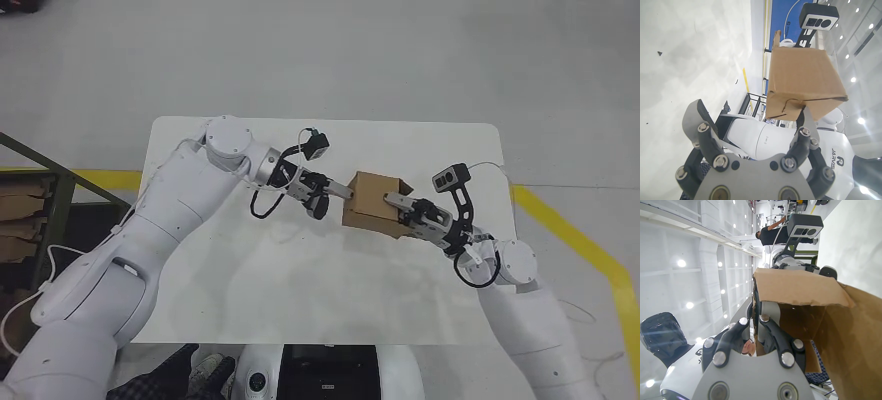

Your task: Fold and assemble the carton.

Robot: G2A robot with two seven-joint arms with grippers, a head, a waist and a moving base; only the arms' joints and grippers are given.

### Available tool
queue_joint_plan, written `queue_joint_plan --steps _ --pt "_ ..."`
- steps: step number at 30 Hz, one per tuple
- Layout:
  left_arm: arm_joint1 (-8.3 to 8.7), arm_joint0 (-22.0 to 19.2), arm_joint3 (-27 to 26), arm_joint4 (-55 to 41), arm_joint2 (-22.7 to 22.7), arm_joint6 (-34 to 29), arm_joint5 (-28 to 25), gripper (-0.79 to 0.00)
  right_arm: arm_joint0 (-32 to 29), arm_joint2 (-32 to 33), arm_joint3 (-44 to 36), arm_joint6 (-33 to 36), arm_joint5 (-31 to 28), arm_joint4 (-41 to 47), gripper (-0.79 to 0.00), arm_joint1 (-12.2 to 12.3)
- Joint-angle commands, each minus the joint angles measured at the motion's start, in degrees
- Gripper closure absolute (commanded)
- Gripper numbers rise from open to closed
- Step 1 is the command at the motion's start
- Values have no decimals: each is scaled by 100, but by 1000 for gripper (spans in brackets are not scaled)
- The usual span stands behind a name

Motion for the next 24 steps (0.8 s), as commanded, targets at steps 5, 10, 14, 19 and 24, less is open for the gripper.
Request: queue_joint_plan --steps 5,10,14,19,24 --pt "-46 -18 5 26 17 -37 2 -785 23 -41 13 3 3 -22 0 -14" --pt "-77 -35 44 51 15 -60 -12 -785 31 -50 24 0 13 -30 0 -22" --pt "-103 -51 60 54 9 -81 -16 -785 40 -68 35 2 20 -43 0 -29" --pt "-135 -67 86 62 8 -109 -22 -785 50 -78 46 10 6 -32 0 -38" --pt "-167 -85 117 72 7 -132 -23 -785 56 -81 58 9 18 -23 0 -45"
